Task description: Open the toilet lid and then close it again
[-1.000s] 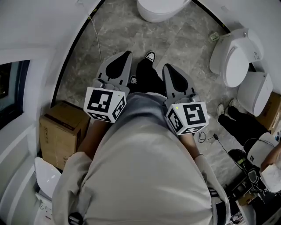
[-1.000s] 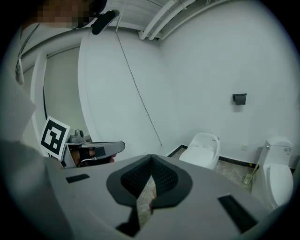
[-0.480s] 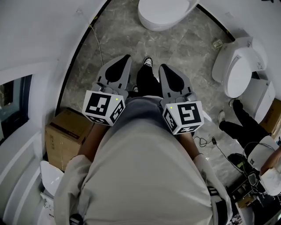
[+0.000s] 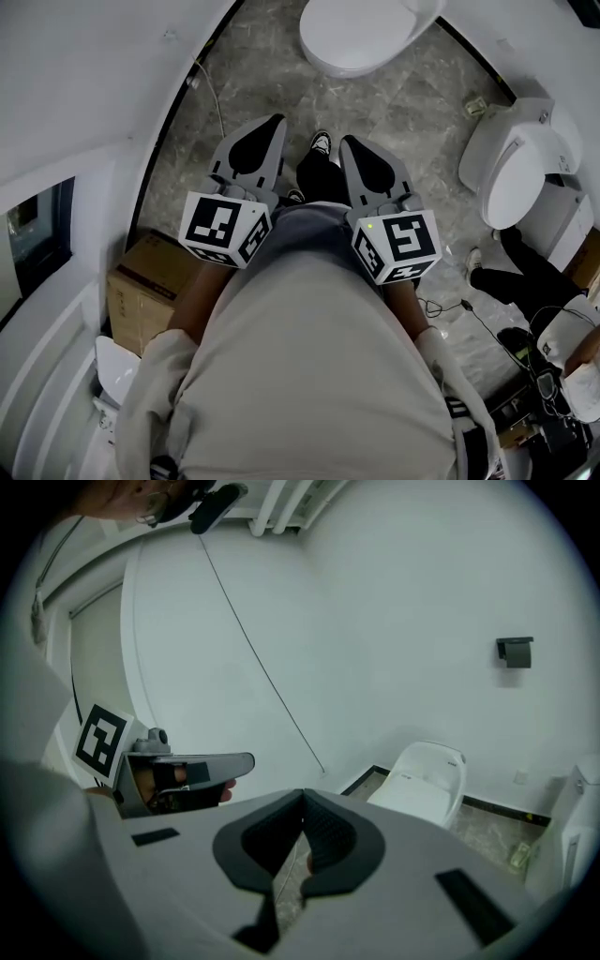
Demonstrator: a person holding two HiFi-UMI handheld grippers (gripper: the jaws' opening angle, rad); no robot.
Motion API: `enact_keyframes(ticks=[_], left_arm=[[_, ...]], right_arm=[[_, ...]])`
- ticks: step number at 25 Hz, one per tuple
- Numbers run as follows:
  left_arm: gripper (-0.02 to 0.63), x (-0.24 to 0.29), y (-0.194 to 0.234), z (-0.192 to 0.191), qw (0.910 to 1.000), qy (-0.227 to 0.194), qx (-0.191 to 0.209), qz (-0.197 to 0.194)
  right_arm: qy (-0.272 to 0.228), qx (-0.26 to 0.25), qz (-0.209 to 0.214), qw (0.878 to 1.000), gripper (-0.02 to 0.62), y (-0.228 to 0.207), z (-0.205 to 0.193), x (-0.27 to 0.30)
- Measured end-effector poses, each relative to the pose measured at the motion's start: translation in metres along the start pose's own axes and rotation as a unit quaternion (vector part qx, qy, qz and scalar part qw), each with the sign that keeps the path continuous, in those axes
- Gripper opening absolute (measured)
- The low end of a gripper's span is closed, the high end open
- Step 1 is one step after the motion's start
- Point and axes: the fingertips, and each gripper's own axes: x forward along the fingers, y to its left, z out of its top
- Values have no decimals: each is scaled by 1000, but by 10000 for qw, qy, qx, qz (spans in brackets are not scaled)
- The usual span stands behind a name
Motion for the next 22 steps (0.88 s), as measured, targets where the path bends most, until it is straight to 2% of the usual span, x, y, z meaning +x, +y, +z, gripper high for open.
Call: enact_keyframes(ticks=[2,10,14,22], left_arm=[[8,14,3,10,9999,-118,0,38],[8,65,16,37,9999,-118,118,8],[8,85,18,53,9995,-238,71,-208],[8,135,40,68,9979,-60,78,-643]], right_arm=[[2,21,34,10000,9,-11,7,9],[-32,6,46,10000,9,-52,33,31],[-23,73,-45,10000,9,-67,45,42],[-50,300,-482,9984,9,-95,61,70]])
